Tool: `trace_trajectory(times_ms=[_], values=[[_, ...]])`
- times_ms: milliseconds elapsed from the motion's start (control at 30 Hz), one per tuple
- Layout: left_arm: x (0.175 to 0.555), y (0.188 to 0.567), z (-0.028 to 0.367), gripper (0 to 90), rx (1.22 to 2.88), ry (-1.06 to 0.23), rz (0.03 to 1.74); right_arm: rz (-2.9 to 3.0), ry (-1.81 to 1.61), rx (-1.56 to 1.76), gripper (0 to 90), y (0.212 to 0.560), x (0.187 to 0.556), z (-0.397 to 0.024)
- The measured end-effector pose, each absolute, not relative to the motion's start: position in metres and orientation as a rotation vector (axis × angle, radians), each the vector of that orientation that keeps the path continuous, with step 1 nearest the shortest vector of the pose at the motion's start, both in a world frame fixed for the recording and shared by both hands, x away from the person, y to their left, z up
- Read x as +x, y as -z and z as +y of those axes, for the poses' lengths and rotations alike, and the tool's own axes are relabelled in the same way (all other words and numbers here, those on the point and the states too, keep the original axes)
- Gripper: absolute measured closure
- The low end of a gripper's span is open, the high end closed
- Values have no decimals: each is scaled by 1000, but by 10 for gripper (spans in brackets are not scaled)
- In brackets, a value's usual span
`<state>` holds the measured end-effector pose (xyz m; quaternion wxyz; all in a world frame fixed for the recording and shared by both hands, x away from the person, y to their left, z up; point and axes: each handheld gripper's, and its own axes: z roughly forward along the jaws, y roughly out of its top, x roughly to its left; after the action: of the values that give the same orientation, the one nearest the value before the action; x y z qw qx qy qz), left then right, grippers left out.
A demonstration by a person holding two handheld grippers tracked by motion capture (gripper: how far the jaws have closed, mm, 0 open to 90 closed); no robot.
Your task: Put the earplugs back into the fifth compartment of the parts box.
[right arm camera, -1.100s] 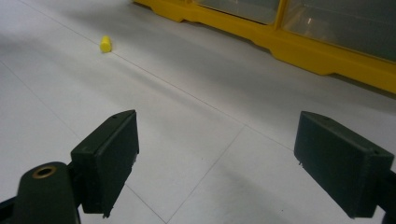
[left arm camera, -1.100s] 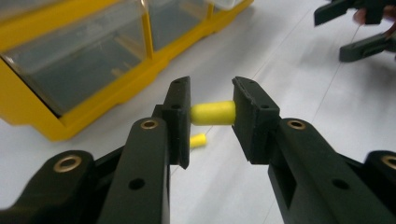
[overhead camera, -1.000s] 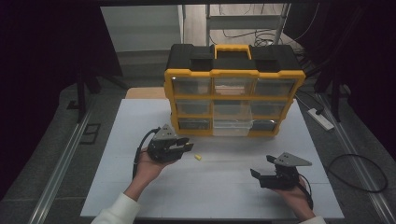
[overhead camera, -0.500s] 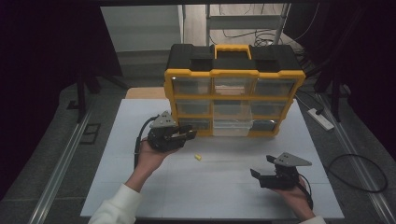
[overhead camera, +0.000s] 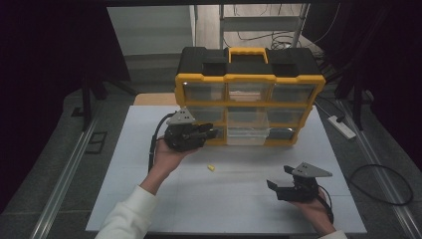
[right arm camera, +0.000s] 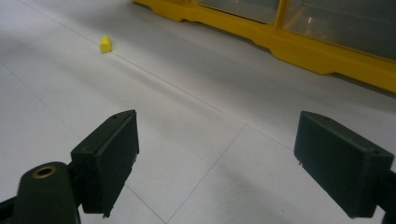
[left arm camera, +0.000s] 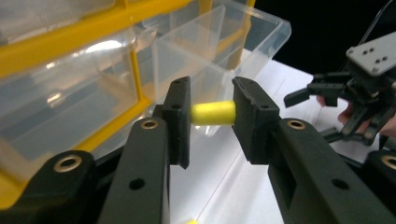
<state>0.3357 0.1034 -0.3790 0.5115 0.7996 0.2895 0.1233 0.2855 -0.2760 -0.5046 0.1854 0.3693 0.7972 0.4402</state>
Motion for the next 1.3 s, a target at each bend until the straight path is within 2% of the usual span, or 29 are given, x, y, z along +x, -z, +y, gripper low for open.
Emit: trace_trajectory(times_ms=[1300], values=[[390,353,34,672,1953,-265,666,2248,-1247,1039,149,504,286,-276]])
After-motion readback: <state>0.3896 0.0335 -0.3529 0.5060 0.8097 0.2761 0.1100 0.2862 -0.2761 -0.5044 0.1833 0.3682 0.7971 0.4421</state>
